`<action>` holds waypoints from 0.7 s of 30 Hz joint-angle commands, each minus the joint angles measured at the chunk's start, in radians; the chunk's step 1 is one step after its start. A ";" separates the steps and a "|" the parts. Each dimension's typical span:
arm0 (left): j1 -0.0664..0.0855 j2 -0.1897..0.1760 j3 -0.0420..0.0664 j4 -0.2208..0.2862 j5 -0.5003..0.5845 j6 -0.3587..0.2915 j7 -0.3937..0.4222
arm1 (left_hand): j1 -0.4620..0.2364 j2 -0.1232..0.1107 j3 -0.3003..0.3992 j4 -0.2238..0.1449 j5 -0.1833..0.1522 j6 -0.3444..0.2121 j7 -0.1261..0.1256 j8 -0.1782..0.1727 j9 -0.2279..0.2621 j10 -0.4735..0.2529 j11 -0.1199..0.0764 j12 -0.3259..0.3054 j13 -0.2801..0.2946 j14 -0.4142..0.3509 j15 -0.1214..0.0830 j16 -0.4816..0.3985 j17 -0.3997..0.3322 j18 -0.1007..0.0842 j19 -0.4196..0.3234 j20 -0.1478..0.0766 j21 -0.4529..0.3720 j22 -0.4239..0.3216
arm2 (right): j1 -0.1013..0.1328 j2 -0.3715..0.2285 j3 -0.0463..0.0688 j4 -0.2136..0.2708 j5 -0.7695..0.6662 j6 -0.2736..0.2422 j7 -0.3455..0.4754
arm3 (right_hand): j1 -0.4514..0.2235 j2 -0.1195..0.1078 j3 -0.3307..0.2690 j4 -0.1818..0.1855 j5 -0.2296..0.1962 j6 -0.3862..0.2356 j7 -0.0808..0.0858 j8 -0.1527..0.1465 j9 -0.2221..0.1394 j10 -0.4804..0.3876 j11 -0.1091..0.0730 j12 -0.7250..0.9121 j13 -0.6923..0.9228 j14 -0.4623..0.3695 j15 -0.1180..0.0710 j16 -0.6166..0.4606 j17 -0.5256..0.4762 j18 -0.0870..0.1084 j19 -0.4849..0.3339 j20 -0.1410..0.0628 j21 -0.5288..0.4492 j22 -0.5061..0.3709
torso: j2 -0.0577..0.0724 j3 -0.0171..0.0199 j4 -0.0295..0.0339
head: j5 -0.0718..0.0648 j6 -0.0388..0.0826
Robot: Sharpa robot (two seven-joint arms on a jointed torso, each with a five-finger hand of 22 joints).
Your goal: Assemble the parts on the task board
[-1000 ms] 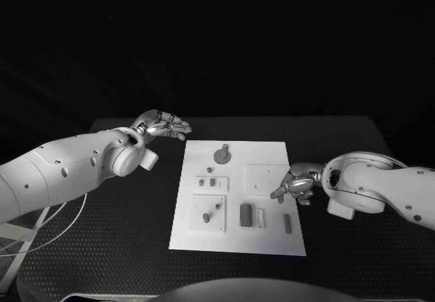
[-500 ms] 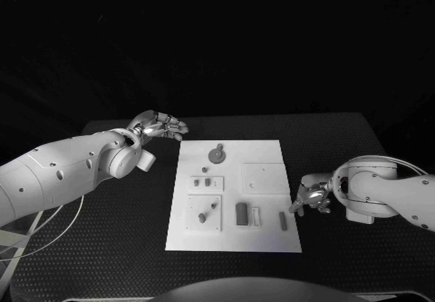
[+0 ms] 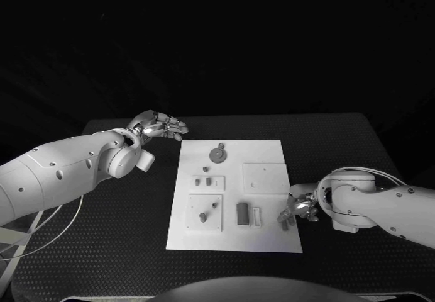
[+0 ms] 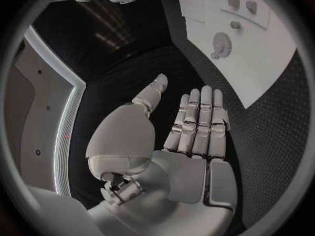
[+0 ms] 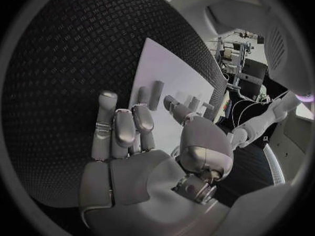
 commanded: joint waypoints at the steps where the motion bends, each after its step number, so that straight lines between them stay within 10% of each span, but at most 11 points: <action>1: 0.000 -0.002 0.000 0.004 0.006 0.013 0.009 | -0.014 0.001 -0.005 -0.001 -0.005 -0.008 0.000 -0.003 -0.001 -0.008 -0.002 0.002 -0.002 0.000 0.005 -0.006 0.001 0.000 -0.002 0.006 0.003 -0.002 | -0.016 0.009 -0.009 -0.010 -0.024 -0.017 -0.007 | 0.001 -0.011 0.002 0.008 0.002 -0.006 0.006 -0.012 -0.002 -0.006 -0.001 -0.007 -0.002 -0.007 0.001 -0.001 -0.003 0.008 0.001 -0.002 -0.003 0.014 | 0.001 -0.0011 -0.0001 | 0.002 -0.002; 11: 0.000 -0.004 0.000 0.006 0.006 0.012 0.010 | -0.014 0.001 -0.005 -0.001 -0.005 -0.008 0.000 -0.003 -0.001 -0.008 -0.001 0.002 -0.002 -0.001 0.005 -0.007 0.002 0.000 -0.002 0.006 0.002 -0.002 | -0.044 0.042 -0.009 -0.031 -0.101 -0.013 -0.013 | 0.011 -0.011 0.010 0.009 0.002 -0.009 0.007 -0.014 -0.001 -0.010 0.000 -0.013 -0.006 -0.007 0.002 -0.001 -0.006 0.008 0.001 -0.002 -0.003 0.015 | 0.001 0.0001 -0.0026 | 0.005 -0.002; 17: 0.000 -0.008 0.000 0.007 0.006 0.011 0.008 | -0.014 0.001 -0.005 -0.001 -0.005 -0.008 0.000 -0.003 -0.001 -0.008 -0.001 0.002 -0.002 -0.001 0.005 -0.007 0.002 0.000 -0.002 0.006 0.003 -0.002 | -0.072 0.071 -0.009 -0.044 -0.265 0.018 -0.017 | 0.058 0.033 -0.003 -0.068 0.002 -0.011 0.009 -0.017 0.003 -0.013 0.002 -0.019 -0.009 -0.010 0.004 -0.001 -0.014 0.008 -0.004 -0.001 -0.001 0.018 | 0.001 0.0012 -0.0018 | 0.006 -0.006; 21: 0.000 -0.010 0.000 0.008 0.006 0.010 0.002 | -0.014 0.001 -0.005 -0.001 -0.005 -0.008 0.000 -0.003 -0.001 -0.008 -0.001 0.002 -0.002 -0.001 0.005 -0.007 0.002 0.000 -0.002 0.006 0.003 -0.002 | -0.087 0.083 -0.009 -0.043 -0.389 0.011 -0.010 | 0.104 0.021 -0.003 -0.125 0.002 -0.023 0.014 -0.026 0.002 -0.026 0.007 -0.040 -0.024 -0.021 0.008 -0.006 -0.033 0.008 -0.010 0.001 -0.002 0.018 | 0.001 0.0017 -0.0023 | 0.009 -0.009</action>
